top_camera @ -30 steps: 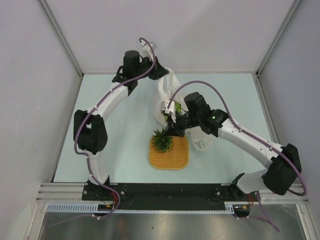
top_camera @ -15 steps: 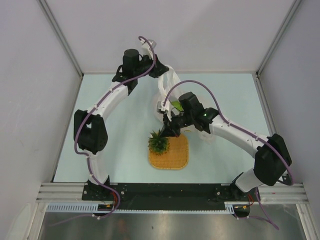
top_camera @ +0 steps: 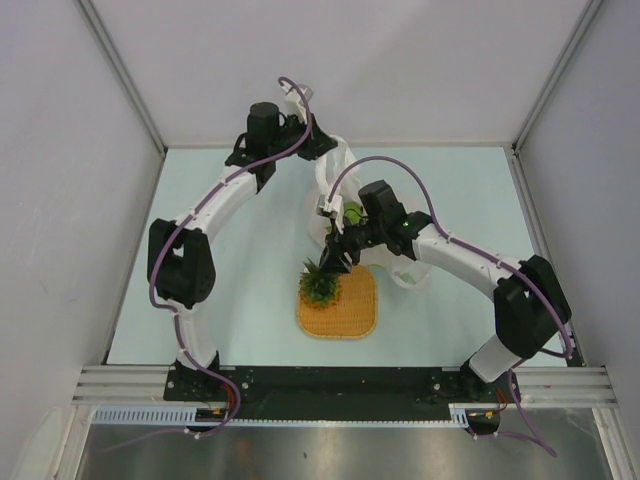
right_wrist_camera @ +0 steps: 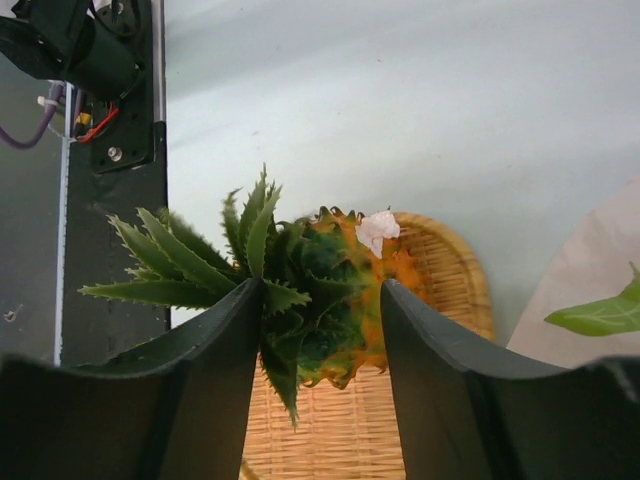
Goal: Take the fake fruits out of the plastic bag
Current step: Place the fake fruit on the plate.
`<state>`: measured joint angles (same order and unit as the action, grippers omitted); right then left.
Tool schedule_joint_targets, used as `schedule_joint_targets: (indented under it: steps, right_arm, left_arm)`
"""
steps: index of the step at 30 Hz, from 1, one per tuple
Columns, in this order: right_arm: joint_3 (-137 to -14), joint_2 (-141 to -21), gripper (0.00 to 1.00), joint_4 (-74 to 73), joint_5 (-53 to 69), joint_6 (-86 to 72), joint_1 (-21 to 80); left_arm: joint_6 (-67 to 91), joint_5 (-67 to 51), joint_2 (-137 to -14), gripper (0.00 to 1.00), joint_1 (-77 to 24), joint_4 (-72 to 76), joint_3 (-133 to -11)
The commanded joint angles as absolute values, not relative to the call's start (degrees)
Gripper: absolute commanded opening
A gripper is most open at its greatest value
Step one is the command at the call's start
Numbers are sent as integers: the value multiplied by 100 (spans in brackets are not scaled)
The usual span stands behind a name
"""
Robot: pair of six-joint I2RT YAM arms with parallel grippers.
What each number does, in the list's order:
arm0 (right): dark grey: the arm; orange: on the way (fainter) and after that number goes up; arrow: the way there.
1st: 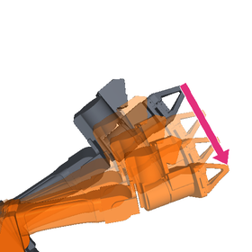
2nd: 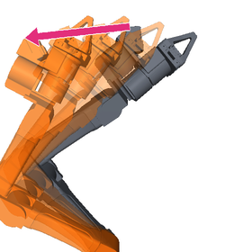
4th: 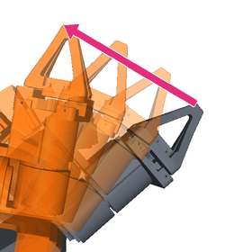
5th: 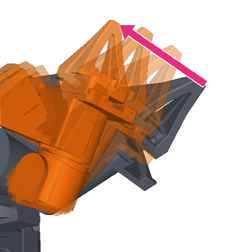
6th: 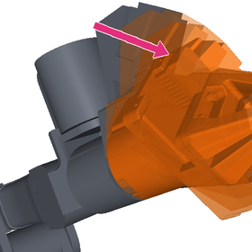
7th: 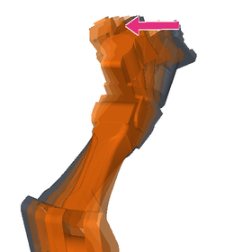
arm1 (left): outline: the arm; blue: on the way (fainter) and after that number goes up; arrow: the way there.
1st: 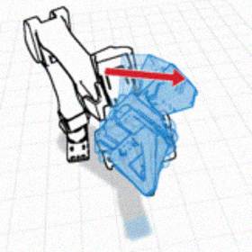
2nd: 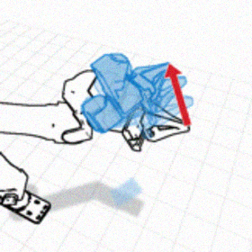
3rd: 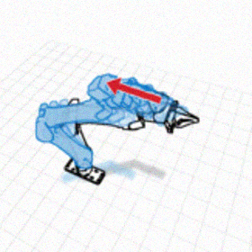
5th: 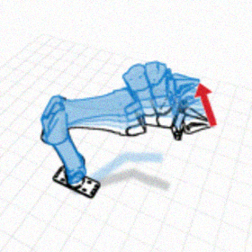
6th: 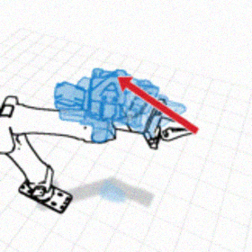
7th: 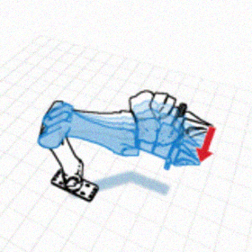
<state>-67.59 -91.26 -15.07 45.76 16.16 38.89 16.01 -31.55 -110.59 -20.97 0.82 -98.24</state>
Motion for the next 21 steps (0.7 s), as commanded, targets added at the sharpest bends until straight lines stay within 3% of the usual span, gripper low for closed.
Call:
schedule_joint_targets:
  steps: [1, 11, 15, 16, 19, 21]
  right_arm:
    - [-6820, -8931, 58, -1380, 4553, 1626, 3937]
    - [-6952, -7771, 73, -2214, 4167, 2293, 3894]
    - [-6952, -7506, 75, -2250, 3833, 2269, 3806]
    - [-6952, -7497, 73, -2172, 3745, 2076, 3727]
    - [-6952, -7558, 54, -1567, 3464, 1505, 3349]
    - [-6952, -7724, 46, -1433, 2999, 1450, 3244]
  left_arm:
    - [1687, -3252, -10740, 0, -2109, 211, -9765]
    - [1890, -3401, -10784, 0, -2109, 229, -9756]
    - [1925, -3410, -10784, 0, -2118, 290, -9651]
    - [1925, -3401, -10784, 0, -2109, 281, -9598]
    - [1942, -3524, -10661, 0, -2109, 255, -9493]
    - [1960, -3664, -10574, 0, -2109, 203, -9466]
